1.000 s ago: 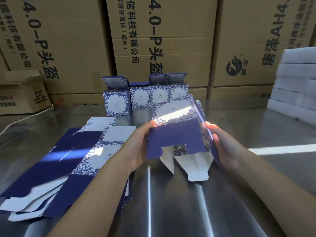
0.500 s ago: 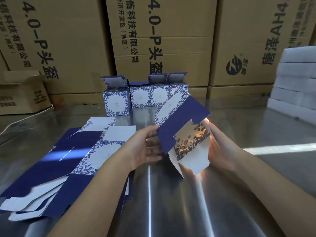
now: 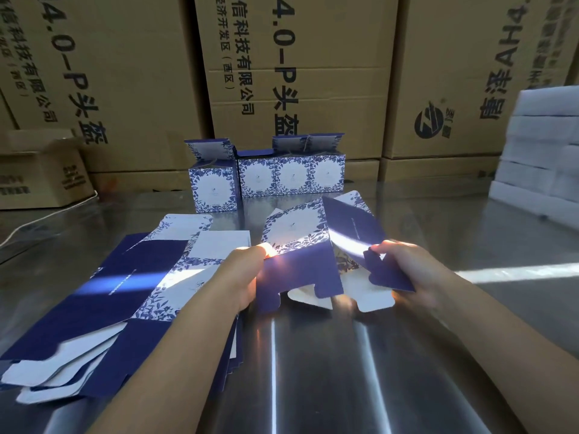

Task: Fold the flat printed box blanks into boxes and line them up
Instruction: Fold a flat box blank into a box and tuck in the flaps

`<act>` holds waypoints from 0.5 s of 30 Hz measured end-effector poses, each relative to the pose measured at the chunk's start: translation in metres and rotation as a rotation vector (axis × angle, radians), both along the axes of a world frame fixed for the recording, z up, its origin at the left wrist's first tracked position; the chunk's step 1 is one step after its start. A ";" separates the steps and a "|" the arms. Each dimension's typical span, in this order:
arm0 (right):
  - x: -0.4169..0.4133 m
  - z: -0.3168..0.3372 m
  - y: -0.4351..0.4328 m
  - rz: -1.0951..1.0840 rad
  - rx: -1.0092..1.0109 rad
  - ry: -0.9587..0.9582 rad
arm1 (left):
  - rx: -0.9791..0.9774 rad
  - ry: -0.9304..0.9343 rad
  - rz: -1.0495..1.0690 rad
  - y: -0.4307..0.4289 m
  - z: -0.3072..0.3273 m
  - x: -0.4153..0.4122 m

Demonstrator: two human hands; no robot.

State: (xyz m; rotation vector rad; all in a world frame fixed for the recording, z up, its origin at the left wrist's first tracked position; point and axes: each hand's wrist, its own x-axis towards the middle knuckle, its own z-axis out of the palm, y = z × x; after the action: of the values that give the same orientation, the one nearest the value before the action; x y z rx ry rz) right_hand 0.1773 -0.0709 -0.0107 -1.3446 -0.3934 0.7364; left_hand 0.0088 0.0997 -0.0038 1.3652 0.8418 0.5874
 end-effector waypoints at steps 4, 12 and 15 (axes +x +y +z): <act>0.000 0.006 -0.006 -0.047 -0.016 -0.084 | 0.072 0.053 -0.004 0.002 -0.001 0.001; 0.002 0.008 -0.009 -0.014 -0.055 -0.173 | 0.236 0.133 0.053 0.008 -0.001 -0.002; 0.001 0.007 -0.008 0.000 -0.058 -0.188 | 0.310 0.131 0.077 0.004 0.000 -0.002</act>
State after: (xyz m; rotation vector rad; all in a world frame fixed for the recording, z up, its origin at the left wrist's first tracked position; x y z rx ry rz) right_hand 0.1787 -0.0789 -0.0035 -1.4741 -0.5248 0.6274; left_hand 0.0071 0.1039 -0.0042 1.6721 0.9397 0.7159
